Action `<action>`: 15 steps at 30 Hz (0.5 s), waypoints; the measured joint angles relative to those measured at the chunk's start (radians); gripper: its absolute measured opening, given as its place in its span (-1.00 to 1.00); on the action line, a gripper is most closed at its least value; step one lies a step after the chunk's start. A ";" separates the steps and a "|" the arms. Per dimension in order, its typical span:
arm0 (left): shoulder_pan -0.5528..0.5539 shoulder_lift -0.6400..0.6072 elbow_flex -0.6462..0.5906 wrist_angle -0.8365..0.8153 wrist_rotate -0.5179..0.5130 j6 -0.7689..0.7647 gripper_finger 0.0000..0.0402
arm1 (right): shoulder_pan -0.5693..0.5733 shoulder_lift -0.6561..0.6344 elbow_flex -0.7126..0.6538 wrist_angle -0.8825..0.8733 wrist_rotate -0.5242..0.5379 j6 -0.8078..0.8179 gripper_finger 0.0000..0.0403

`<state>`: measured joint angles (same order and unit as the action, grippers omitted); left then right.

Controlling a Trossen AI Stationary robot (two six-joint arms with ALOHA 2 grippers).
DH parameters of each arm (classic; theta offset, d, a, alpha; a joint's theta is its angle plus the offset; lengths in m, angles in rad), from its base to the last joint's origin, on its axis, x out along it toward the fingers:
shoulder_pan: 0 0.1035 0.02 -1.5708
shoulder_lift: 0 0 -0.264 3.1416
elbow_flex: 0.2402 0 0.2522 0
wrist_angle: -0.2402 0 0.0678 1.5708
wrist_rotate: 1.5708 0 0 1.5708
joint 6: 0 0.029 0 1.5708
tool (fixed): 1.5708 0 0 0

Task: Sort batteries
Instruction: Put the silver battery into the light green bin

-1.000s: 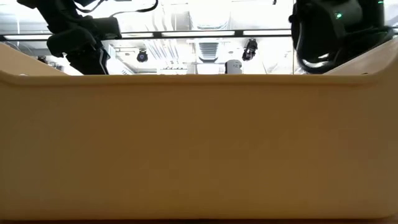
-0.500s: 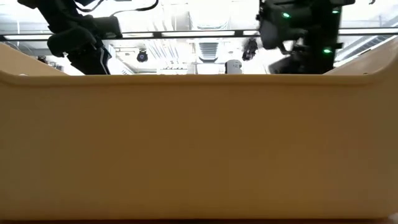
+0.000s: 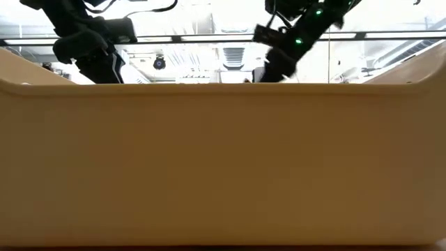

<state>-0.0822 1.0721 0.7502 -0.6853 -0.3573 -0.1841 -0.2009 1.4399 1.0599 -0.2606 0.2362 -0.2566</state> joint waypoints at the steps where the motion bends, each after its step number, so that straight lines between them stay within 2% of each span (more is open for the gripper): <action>1: 0.000 0.000 0.000 0.002 0.000 0.000 -0.42 | -0.026 0.002 0.000 0.065 -0.042 -0.009 -0.75; 6: 0.000 0.000 0.000 0.003 0.000 0.000 -0.42 | -0.145 0.039 0.000 0.291 -0.222 0.024 -0.75; 12: 0.000 0.000 0.000 0.003 0.000 0.011 -0.42 | -0.252 0.101 0.000 0.393 -0.237 0.217 -0.77; 15: 0.000 0.000 -0.001 0.014 -0.013 0.027 -0.42 | -0.274 0.133 0.000 0.392 -0.236 0.243 -0.76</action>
<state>-0.0822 1.0721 0.7491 -0.6709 -0.3701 -0.1576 -0.4747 1.5730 1.0595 0.1313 0.0004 -0.0134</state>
